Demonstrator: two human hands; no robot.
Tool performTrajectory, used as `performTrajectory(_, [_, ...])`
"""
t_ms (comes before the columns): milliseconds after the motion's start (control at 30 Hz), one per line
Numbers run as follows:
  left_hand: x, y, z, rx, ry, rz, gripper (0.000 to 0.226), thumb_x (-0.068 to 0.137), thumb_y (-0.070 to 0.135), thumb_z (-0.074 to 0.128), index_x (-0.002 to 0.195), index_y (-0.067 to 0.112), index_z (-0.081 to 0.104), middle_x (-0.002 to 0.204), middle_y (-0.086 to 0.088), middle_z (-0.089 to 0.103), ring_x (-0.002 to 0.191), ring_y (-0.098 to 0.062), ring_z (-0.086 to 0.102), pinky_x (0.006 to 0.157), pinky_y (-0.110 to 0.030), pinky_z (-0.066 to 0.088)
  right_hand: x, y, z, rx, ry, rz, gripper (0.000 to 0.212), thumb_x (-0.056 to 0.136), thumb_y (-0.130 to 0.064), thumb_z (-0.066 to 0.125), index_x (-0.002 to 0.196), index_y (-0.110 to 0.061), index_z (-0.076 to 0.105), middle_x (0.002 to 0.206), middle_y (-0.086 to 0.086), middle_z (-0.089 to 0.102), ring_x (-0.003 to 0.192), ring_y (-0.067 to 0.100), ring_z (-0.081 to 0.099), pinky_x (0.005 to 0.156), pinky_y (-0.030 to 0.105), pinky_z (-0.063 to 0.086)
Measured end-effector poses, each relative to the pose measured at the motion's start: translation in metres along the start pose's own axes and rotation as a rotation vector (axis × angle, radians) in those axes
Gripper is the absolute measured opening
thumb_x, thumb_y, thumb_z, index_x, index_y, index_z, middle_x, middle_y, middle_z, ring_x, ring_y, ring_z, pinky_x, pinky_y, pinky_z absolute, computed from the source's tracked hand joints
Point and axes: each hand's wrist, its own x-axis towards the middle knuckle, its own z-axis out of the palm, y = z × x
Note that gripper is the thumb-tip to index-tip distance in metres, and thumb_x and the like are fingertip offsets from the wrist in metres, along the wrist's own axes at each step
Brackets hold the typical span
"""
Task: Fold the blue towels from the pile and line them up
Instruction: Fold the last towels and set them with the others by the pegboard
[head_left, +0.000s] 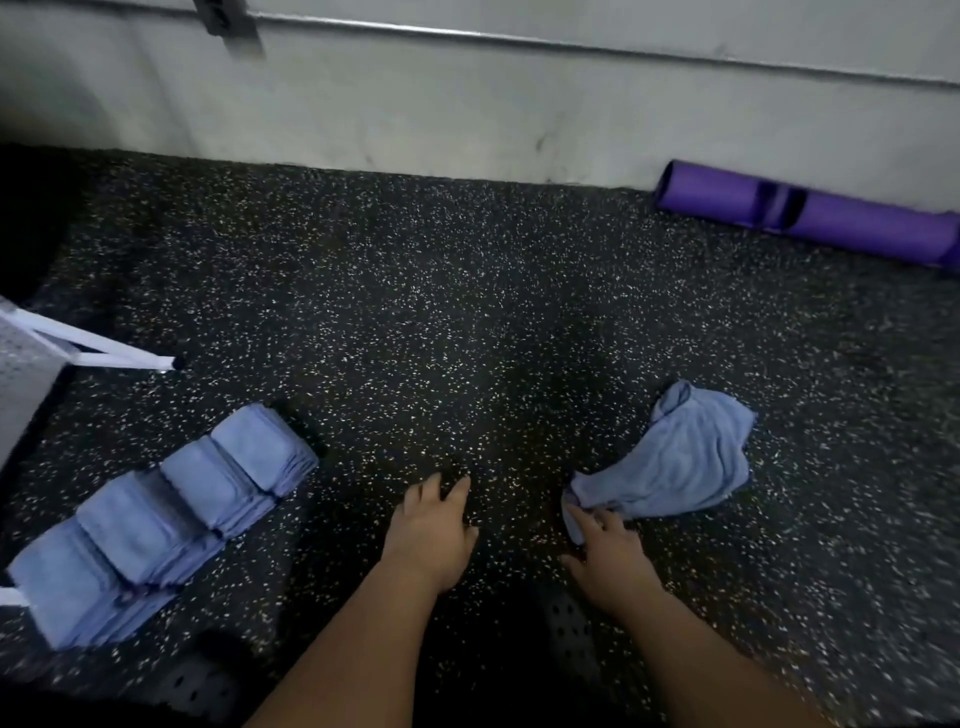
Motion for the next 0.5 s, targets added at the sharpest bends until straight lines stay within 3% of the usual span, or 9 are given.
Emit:
performTrajectory(267, [0.032,-0.002,0.022,0.009,-0.049,-0.002,0.074,0.108,0.050,0.047,0.169,0.032,0.009,0.175,-0.009,0.009,0.160,-0.034,0.012,0.129,-0.052,0.024,0.040,0.004,0.010,-0.028,-0.031,0.098,0.078,0.101,-0.055,0.058,0.165,-0.043,0.014,0.174,0.009,0.004,0.156,0.042,0.016,0.120,0.054,0.037])
performTrajectory(500, [0.043,-0.004,0.037,-0.018,-0.097,-0.031,0.075,0.107,0.049,0.050,0.168,0.031,0.010,0.175,-0.008,0.011,0.160,-0.034,0.013,0.129,-0.052,0.025,0.066,0.000,0.010,0.001,-0.062,0.175,0.074,0.104,-0.043,0.056,0.166,-0.032,0.017,0.173,0.000,0.001,0.158,0.036,0.009,0.120,0.056,0.034])
